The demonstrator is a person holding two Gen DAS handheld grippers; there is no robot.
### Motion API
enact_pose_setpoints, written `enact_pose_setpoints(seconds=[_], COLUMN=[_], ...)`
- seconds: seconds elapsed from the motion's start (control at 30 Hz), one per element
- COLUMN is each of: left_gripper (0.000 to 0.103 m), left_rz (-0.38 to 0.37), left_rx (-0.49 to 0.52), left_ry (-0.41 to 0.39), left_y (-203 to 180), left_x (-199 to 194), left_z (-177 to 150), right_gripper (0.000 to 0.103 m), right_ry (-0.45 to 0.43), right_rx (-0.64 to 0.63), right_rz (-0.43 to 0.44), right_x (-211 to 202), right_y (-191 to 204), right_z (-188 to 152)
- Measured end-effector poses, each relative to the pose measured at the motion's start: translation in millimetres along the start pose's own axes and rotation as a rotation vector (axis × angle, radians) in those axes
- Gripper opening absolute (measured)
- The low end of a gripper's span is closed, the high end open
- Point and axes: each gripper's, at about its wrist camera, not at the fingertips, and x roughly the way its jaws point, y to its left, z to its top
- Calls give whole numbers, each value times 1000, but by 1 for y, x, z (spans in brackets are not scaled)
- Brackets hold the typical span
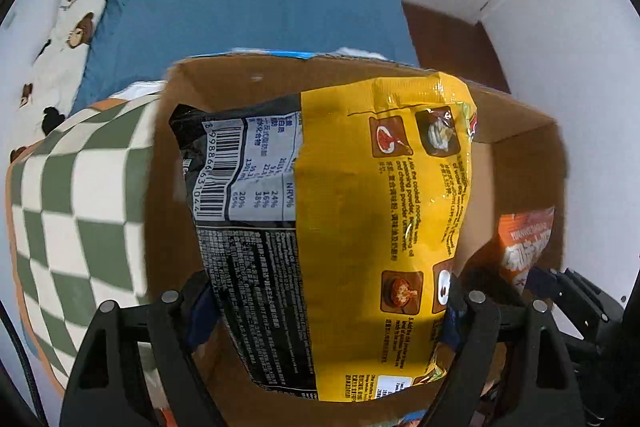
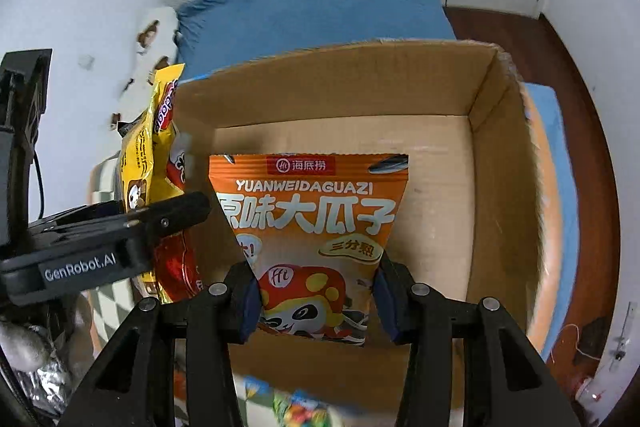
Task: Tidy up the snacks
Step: 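Carry both bags into the cardboard box and open both tools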
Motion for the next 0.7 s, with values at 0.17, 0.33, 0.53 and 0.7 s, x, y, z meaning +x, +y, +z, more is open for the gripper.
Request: enact_pose_setpoints(seconds=[0.17, 0.33, 0.53, 0.7], left_gripper=[84, 84, 89, 95], left_rz=[33, 20, 21, 19], left_rx=[63, 44, 34, 39], left_ry=[30, 60, 63, 47], left_y=[-3, -9, -8, 8], left_x=[36, 63, 71, 75], left_z=[19, 33, 28, 13], right_gripper=[49, 49, 90, 95], right_ry=[59, 89, 146, 142], right_rx=[4, -15, -24, -13], right_rz=[-37, -69, -107, -108], right_x=[45, 72, 104, 110], right_y=[-13, -23, -33, -42], right_z=[30, 48, 57, 47])
